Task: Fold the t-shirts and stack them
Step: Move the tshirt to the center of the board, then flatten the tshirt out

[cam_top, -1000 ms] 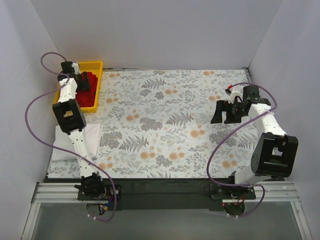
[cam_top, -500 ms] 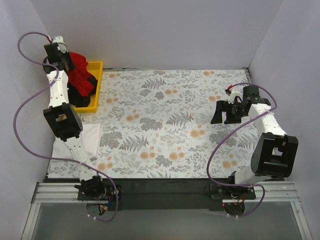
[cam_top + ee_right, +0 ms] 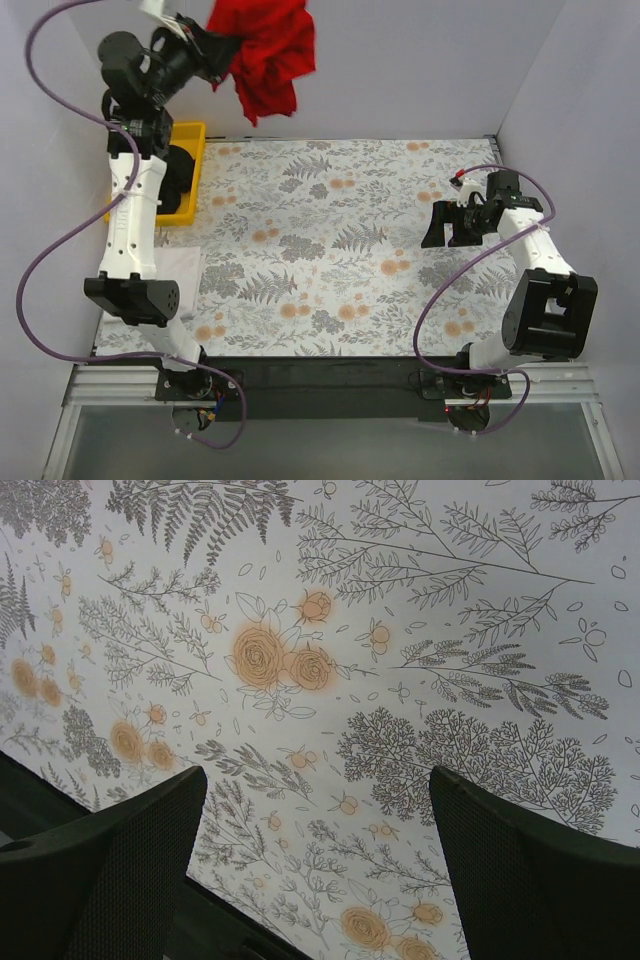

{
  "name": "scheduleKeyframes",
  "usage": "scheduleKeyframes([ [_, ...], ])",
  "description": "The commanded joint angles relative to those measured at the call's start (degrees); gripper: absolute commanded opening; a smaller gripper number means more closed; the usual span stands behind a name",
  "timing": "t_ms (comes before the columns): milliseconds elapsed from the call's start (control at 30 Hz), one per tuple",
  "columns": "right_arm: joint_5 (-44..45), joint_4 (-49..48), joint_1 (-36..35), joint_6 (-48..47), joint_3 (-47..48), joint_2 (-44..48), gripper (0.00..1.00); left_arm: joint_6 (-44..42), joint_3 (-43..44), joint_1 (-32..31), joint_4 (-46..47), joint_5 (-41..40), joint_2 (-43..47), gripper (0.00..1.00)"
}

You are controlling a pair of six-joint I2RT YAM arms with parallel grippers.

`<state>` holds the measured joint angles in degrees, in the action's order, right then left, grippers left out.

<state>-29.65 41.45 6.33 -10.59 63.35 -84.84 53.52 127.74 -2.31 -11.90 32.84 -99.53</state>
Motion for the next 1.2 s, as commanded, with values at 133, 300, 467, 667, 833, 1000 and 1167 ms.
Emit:
scheduleKeyframes([
  [133, -1.0, 1.0, 0.2, -3.1, 3.3, 3.8, 0.98, 2.7, -34.6, -3.9, -0.7, 17.5, 11.7, 0.86],
  [300, 0.1, 2.5, 0.2, -7.0, 4.2, 4.9, 0.98, -17.4, -44.2, -3.0, -15.8, 11.5, 15.3, 0.88],
  [467, 0.1, 5.5, -2.6, -10.6, 7.0, 1.9, 0.98, -28.4, -52.7, -3.1, -26.7, 11.2, 17.2, 0.89],
  [667, 8.8, 4.3, -18.1, -12.7, 10.6, -2.2, 0.88, -34.0, -60.9, -3.2, -33.0, 6.1, 17.0, 0.56],
  [833, 15.1, 2.8, -30.4, -13.3, 17.0, -10.2, 0.78, -34.8, -67.0, -5.2, -36.3, 3.4, 16.8, 0.57],
  [1000, 19.4, 1.2, -39.0, -13.1, 25.0, -21.0, 0.74, -36.6, -71.6, -7.8, -37.4, -1.2, 15.5, 0.64],
  [1167, 16.2, 1.2, -43.7, -10.6, 35.1, -27.7, 0.72, -36.5, -74.4, -8.2, -36.7, -3.6, 14.0, 0.64],
])
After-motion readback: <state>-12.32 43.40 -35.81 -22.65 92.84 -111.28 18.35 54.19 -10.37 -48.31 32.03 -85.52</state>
